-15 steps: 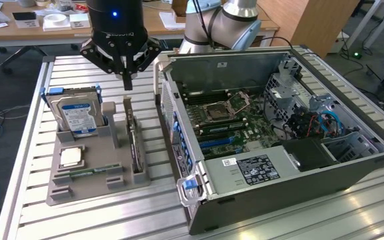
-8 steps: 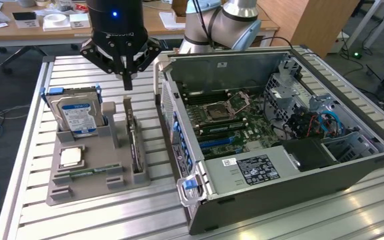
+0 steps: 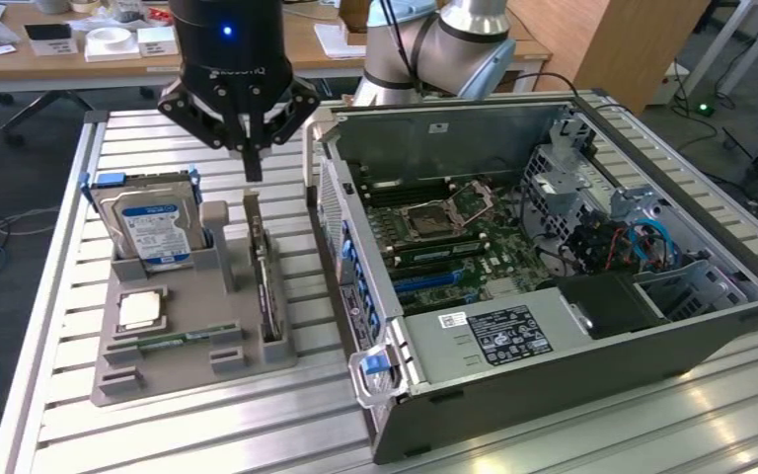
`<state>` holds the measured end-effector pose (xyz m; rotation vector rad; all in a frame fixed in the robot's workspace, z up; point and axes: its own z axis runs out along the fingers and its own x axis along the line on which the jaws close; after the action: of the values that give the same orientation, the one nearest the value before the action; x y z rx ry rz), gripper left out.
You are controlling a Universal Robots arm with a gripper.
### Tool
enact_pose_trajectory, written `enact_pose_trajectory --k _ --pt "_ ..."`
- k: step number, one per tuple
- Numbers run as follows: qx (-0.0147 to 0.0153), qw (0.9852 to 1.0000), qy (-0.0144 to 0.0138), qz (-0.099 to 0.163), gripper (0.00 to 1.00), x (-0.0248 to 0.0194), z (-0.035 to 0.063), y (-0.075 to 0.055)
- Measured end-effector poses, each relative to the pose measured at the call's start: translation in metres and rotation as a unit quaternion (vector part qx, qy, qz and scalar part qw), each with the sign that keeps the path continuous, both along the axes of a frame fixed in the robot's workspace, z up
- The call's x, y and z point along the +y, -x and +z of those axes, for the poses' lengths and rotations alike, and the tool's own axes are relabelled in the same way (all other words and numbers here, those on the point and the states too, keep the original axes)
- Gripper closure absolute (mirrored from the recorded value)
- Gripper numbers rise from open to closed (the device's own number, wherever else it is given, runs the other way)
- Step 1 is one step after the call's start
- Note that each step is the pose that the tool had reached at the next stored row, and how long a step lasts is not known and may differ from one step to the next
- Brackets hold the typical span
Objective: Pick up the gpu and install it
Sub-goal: 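Reach for the gpu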
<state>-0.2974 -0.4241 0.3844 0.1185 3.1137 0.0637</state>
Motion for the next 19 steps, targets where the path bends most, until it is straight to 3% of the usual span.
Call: enact_pose_trajectory --k 10,19 --pt "0.0000 1.0000 0.0005 0.000 0.89 -0.0108 0.0000 0.000" --pt "0.0000 1.0000 0.0006 0.000 0.89 -0.0148 -0.0001 0.000"
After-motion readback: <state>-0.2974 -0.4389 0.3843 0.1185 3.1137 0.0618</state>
